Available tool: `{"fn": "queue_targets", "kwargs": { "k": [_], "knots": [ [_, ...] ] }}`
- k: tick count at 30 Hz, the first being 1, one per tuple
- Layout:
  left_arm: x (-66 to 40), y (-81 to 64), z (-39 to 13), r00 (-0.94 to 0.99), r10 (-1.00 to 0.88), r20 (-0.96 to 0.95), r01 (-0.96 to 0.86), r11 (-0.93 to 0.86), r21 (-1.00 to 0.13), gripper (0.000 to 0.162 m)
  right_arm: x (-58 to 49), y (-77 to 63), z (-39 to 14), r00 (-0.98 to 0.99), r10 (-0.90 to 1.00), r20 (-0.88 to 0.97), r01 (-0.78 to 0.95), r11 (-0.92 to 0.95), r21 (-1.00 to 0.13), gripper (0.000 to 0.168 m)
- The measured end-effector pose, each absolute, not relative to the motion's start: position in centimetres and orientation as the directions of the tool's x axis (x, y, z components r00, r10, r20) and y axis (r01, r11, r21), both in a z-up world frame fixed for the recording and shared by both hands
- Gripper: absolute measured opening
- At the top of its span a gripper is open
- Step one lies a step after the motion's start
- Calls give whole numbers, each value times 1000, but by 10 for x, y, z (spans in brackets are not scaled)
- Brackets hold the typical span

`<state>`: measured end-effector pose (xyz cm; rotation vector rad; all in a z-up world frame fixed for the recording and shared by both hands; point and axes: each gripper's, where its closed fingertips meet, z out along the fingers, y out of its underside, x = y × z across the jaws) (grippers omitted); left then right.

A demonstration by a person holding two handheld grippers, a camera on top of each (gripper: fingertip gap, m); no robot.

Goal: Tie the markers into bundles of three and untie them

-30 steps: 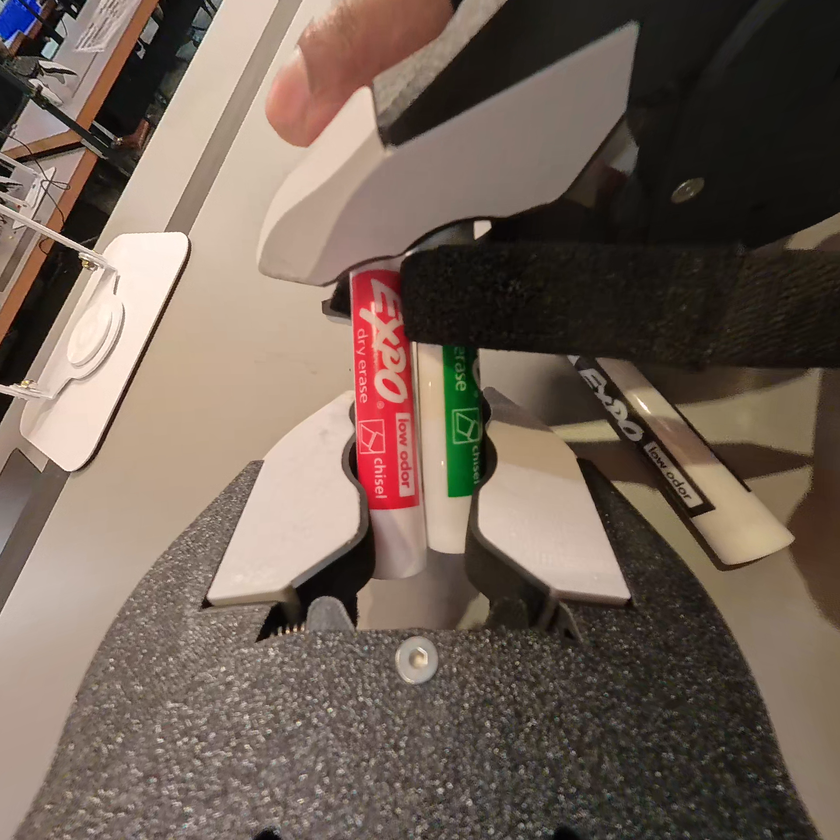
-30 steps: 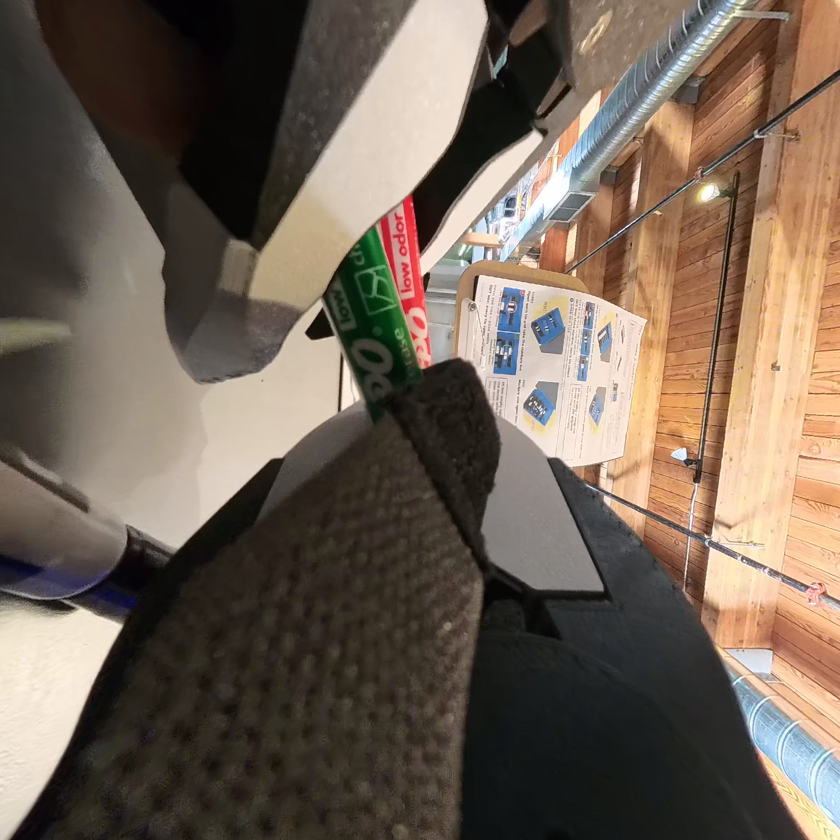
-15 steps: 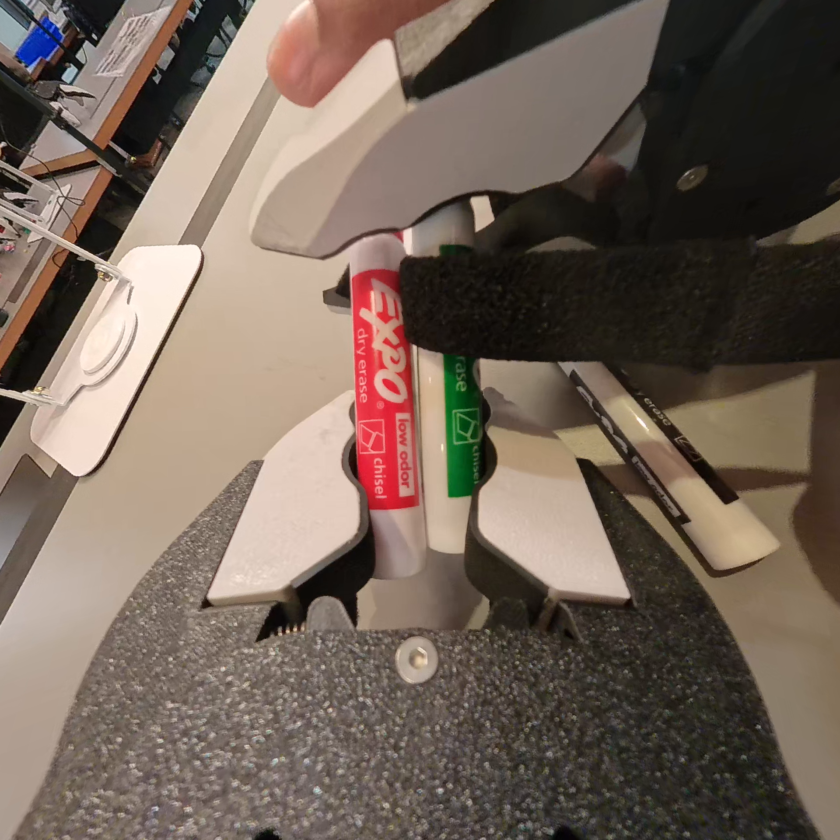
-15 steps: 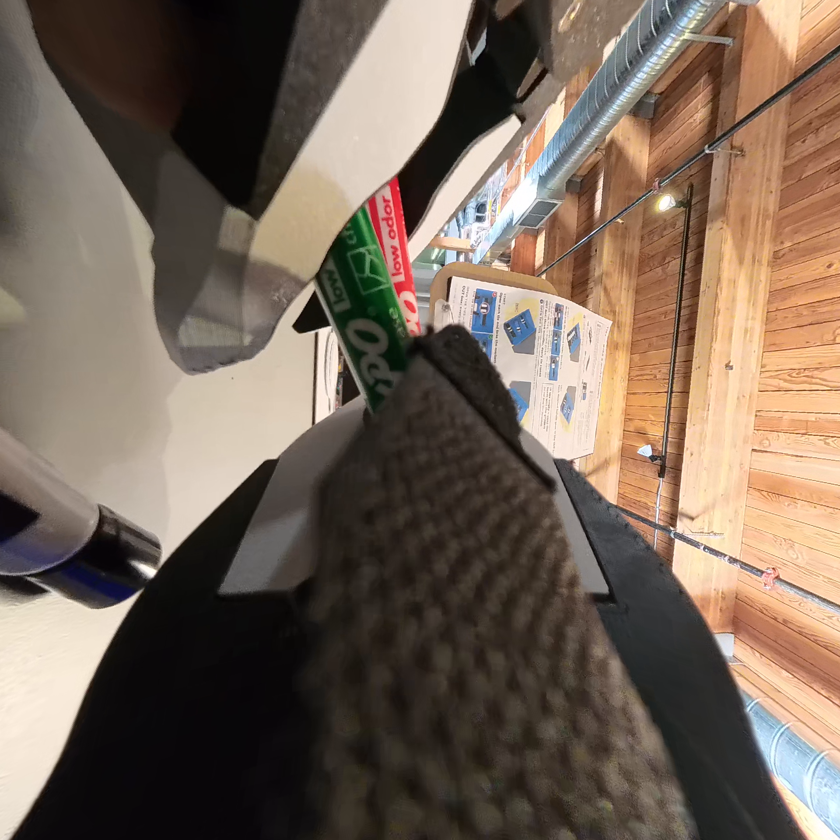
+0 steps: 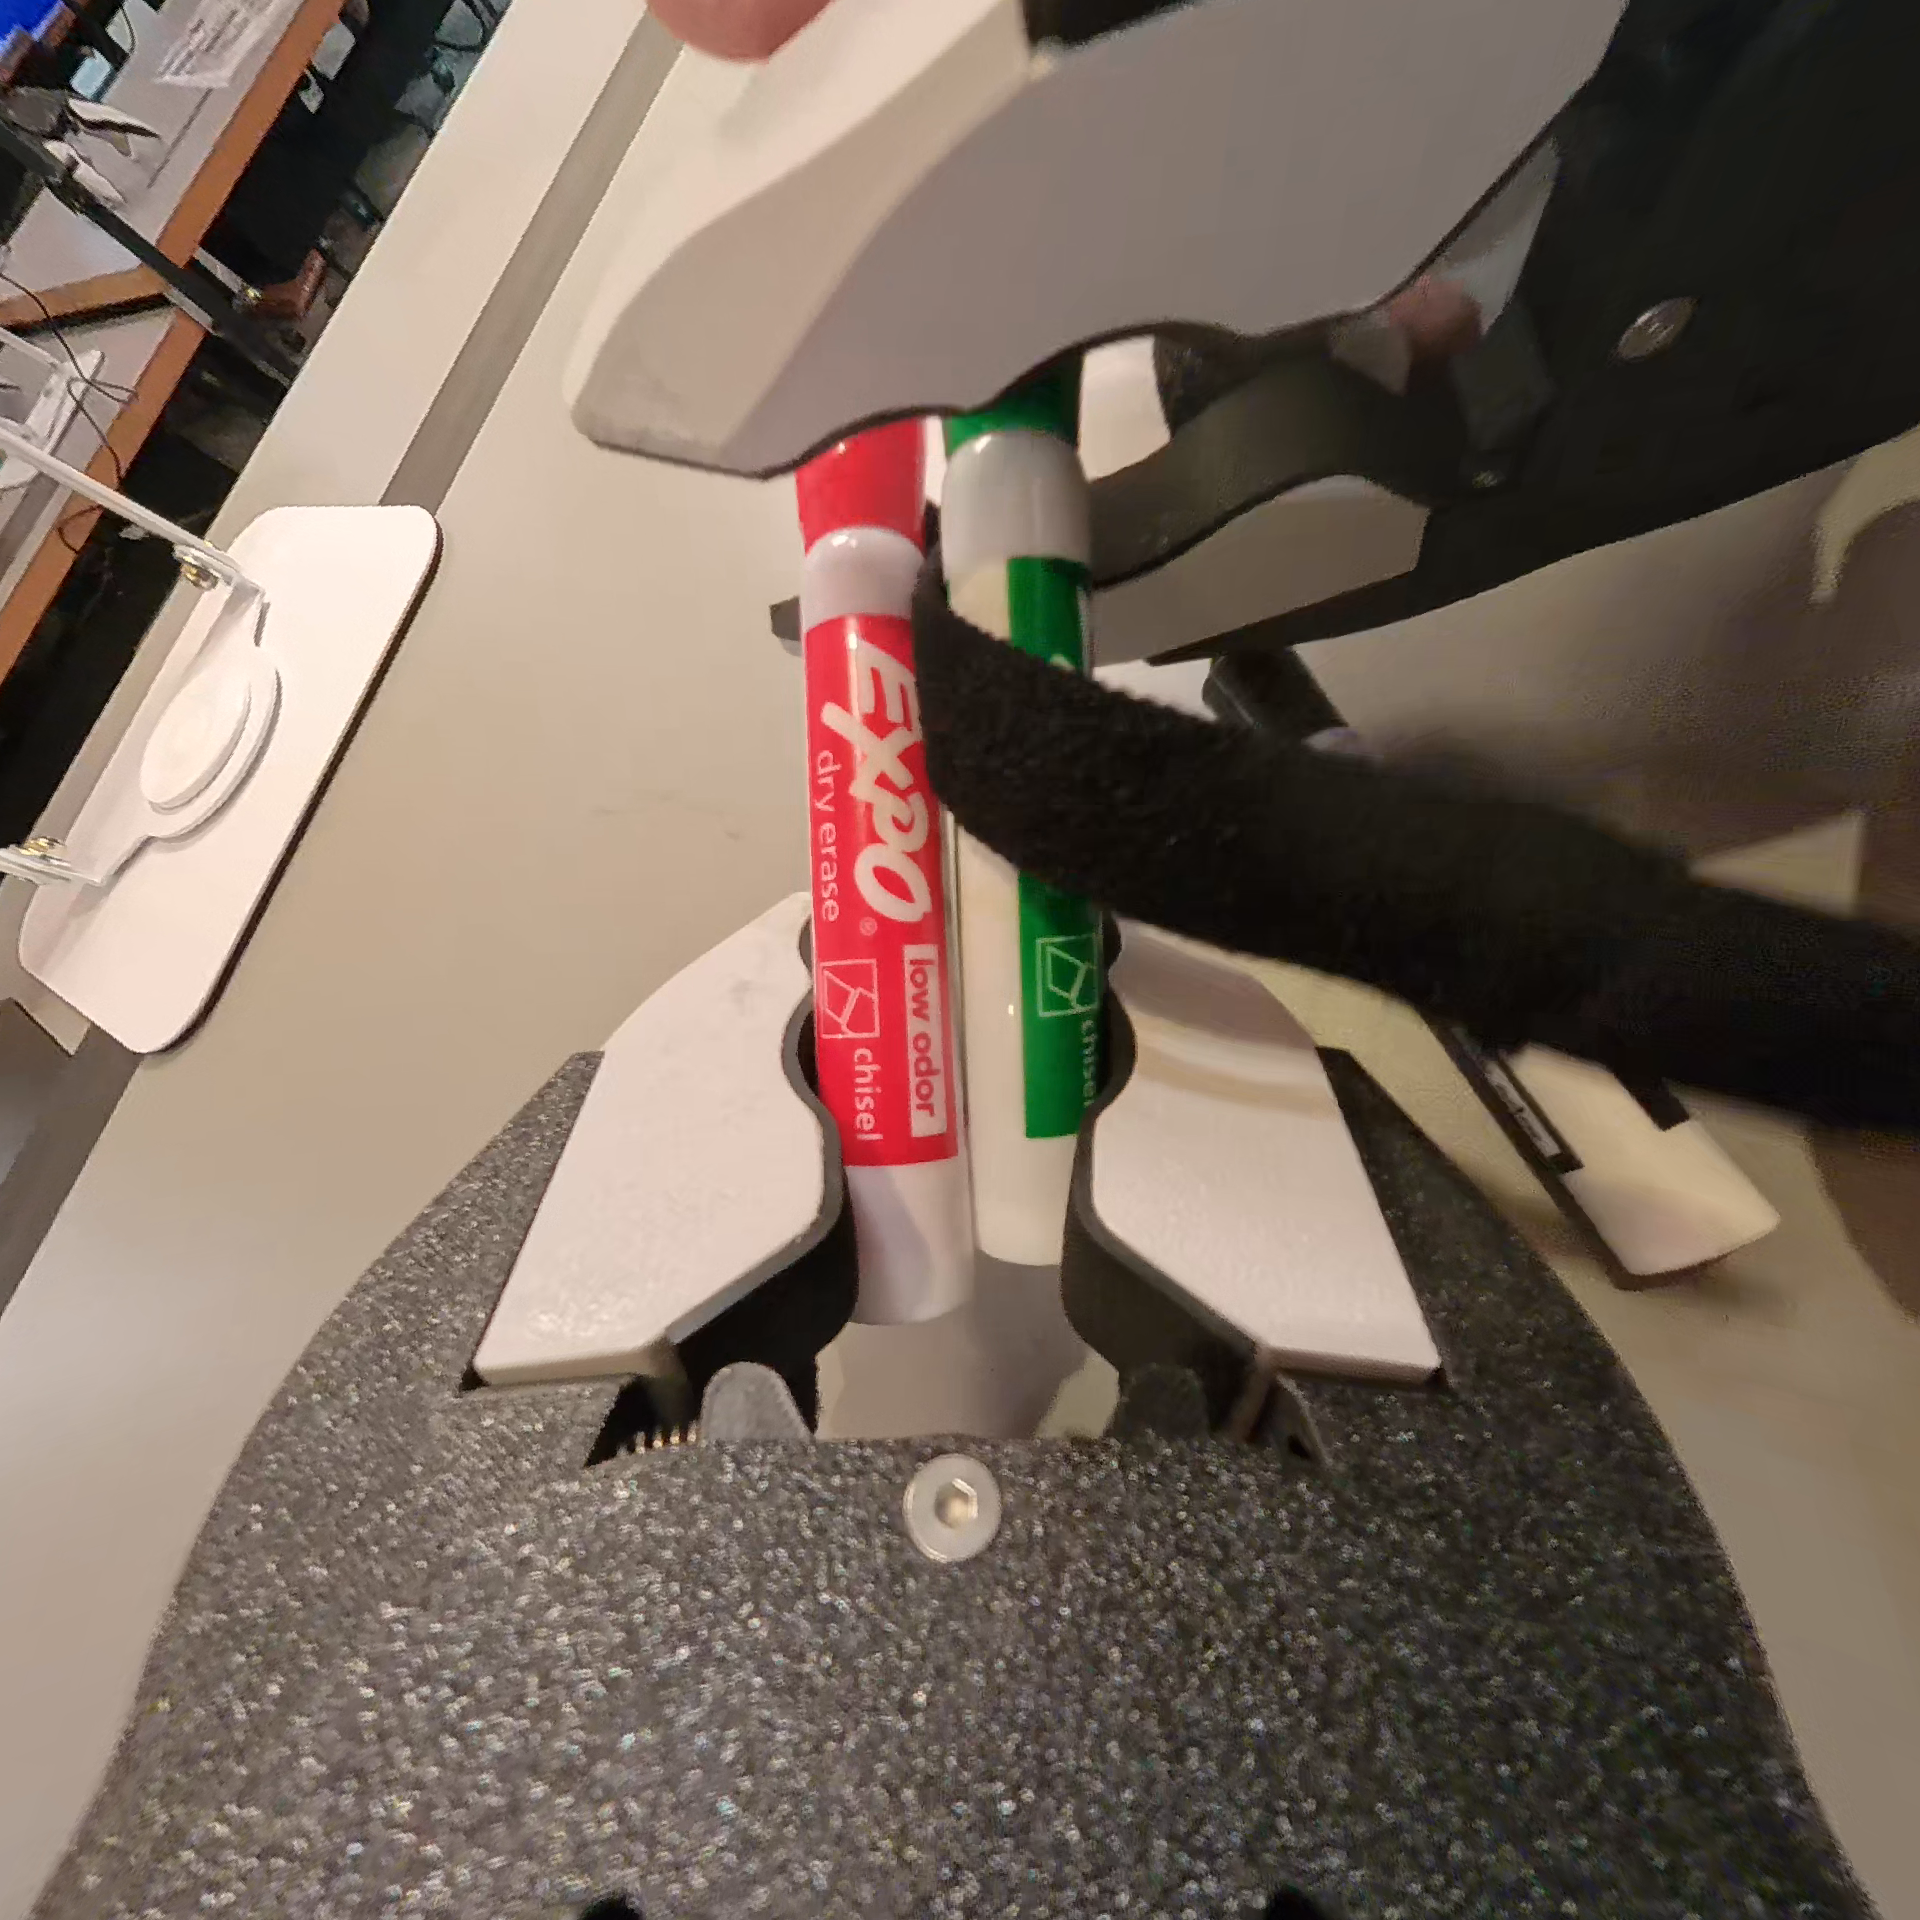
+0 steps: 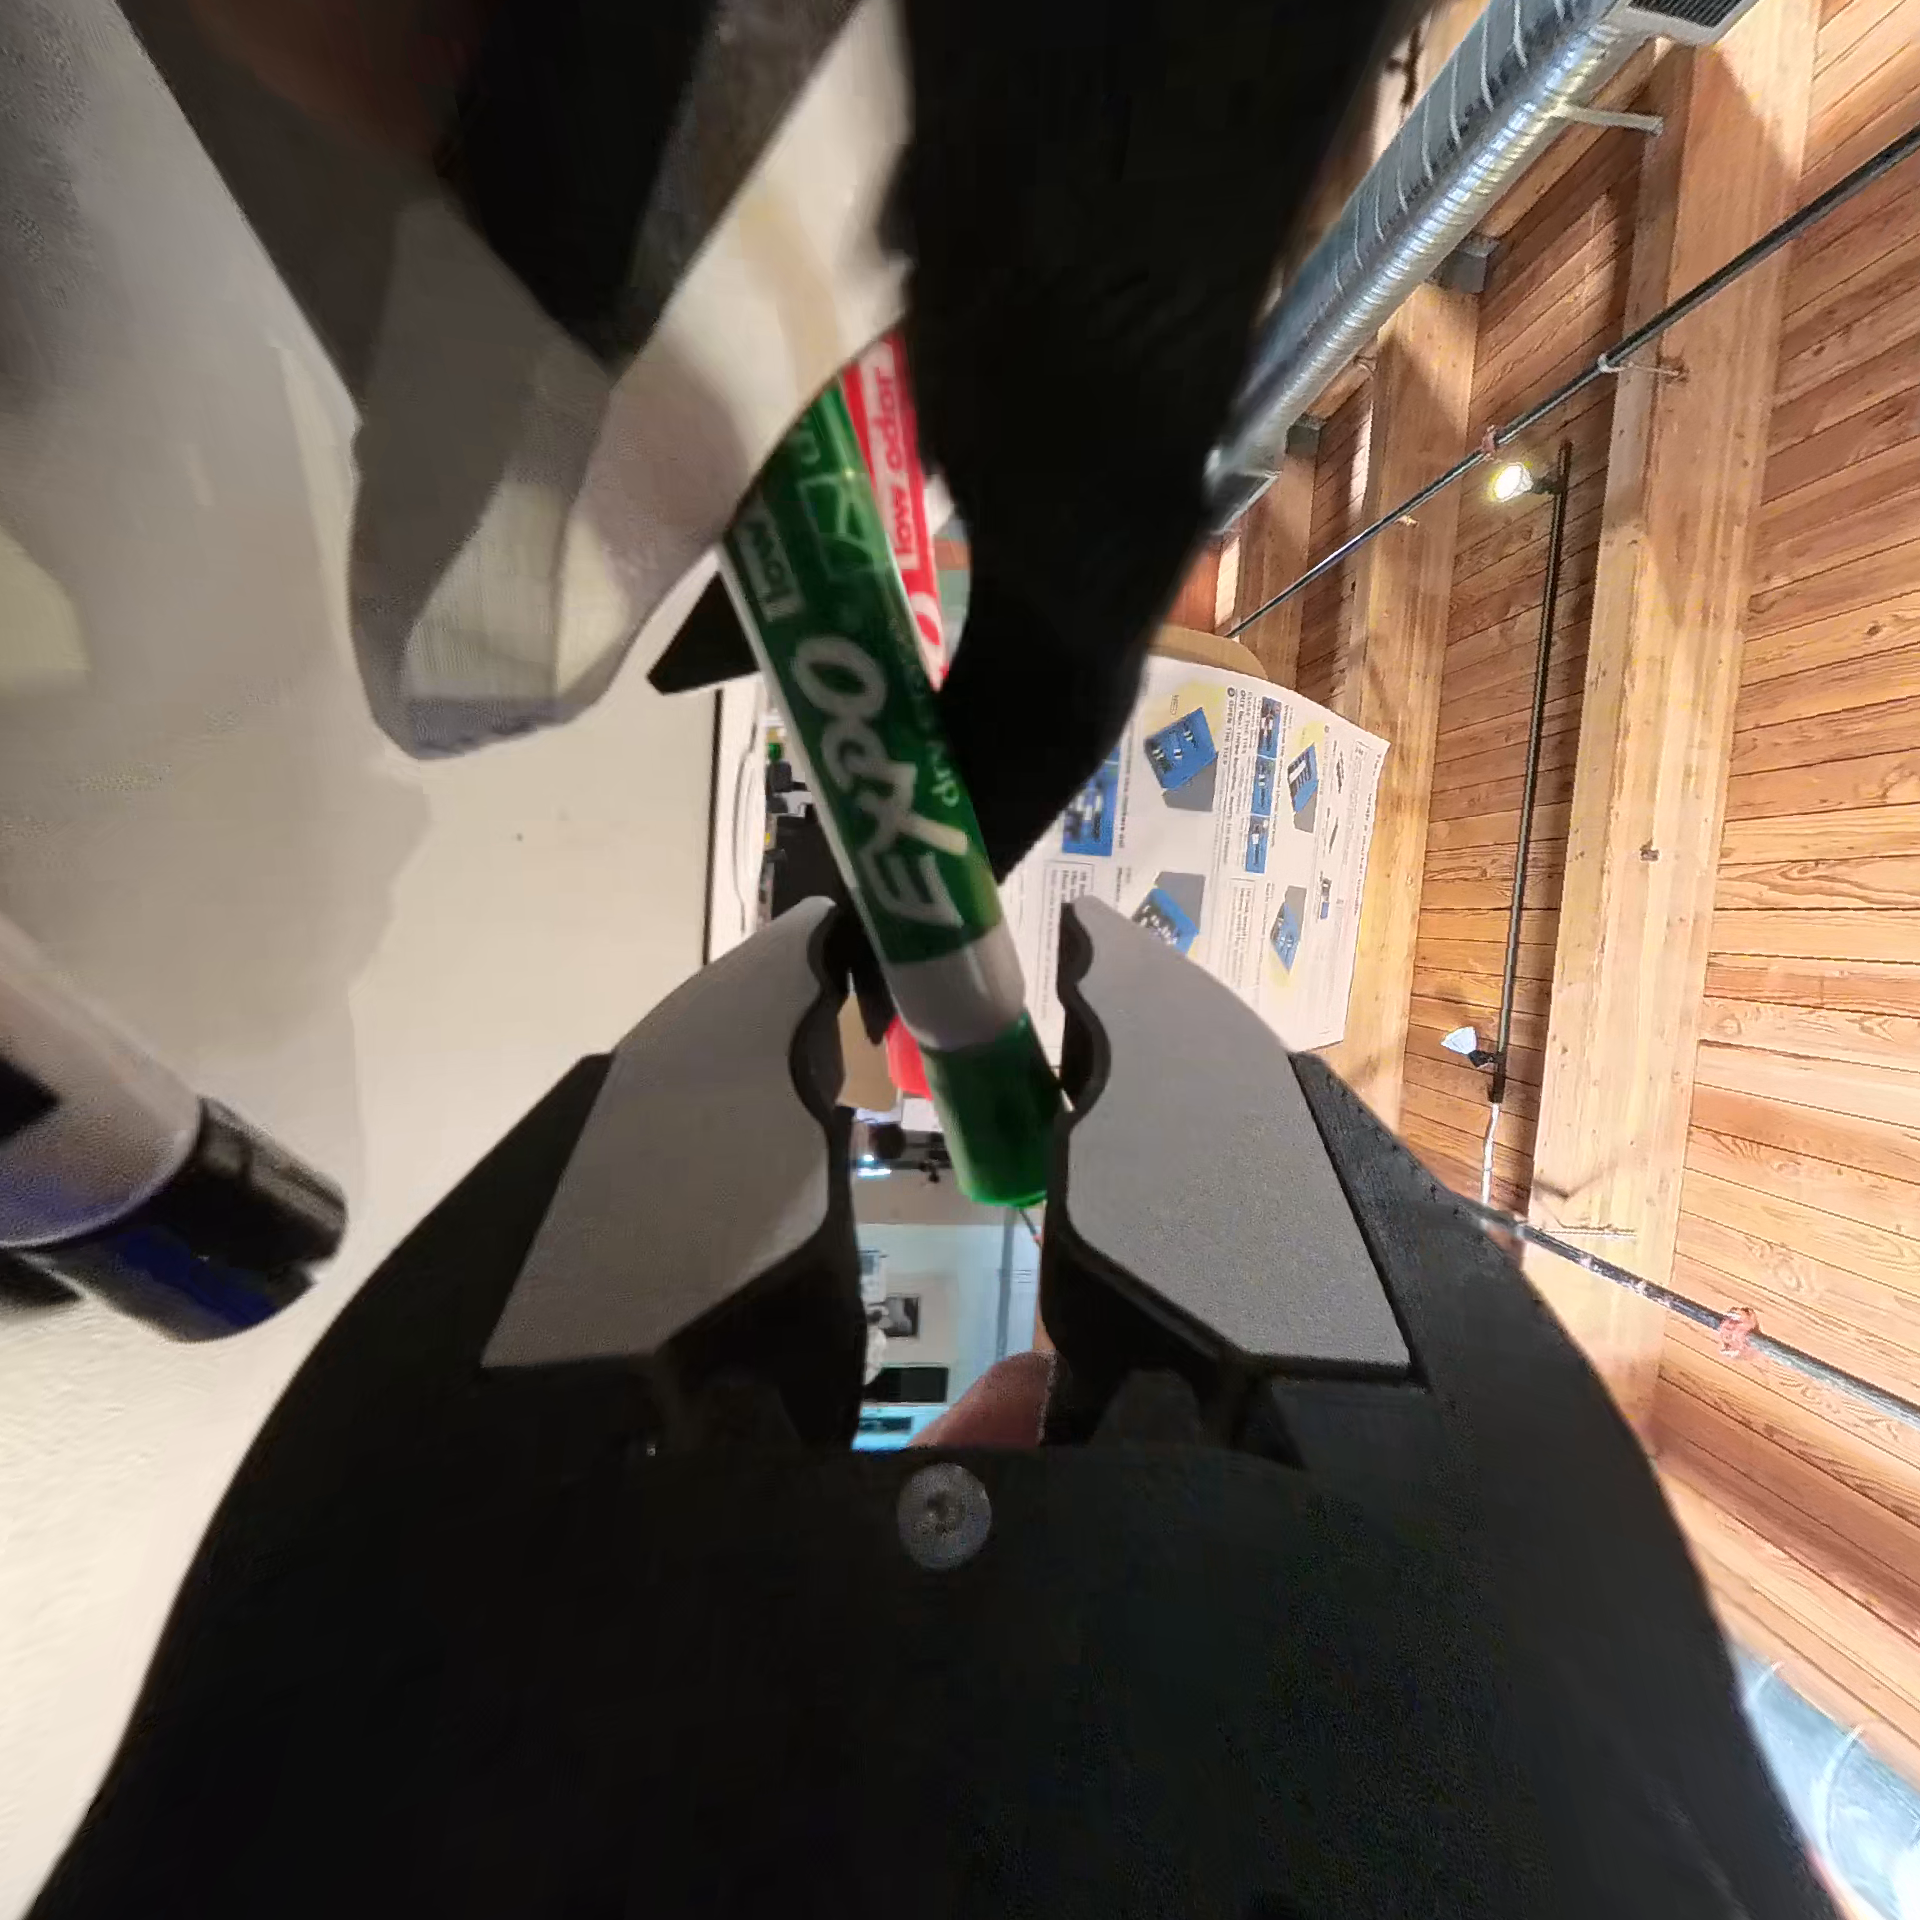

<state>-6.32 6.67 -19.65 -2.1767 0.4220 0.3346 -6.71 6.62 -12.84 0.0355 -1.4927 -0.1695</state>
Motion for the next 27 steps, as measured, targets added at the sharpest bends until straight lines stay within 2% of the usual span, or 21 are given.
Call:
{"fn": "queue_targets", "kwargs": {
  "k": [12, 17, 19, 22, 24, 27],
  "knots": [
    [-69, 61, -202, 980, -159, -116, -190, -602, -776, 43, -67, 87, -129, 25, -57, 998, 103, 993, 54, 46],
    [-71, 59, -199, 985, -164, -57, -144, -587, -797, 43, -66, 101, -130, -13, 35, 999, 93, 995, -34, 46],
    [-70, 59, -195, 985, -173, -2, -102, -570, -815, 43, -64, 104, -135, -68, 155, 986, 73, 986, -150, 46],
    [-70, 59, -187, 981, -185, 53, -56, -538, -841, 43, -60, 102, -142, -211, 448, 869, 38, 892, -451, 45],
    [-70, 59, -182, 977, -197, 78, -35, -513, -858, 43, -57, 98, -144, -328, 636, 699, 37, 748, -663, 41],
    [-67, 59, -174, 967, -229, 110, -12, -474, -881, 43, -53, 89, -136, -468, 784, 408, 50, 484, -873, 41]
  ]
}}
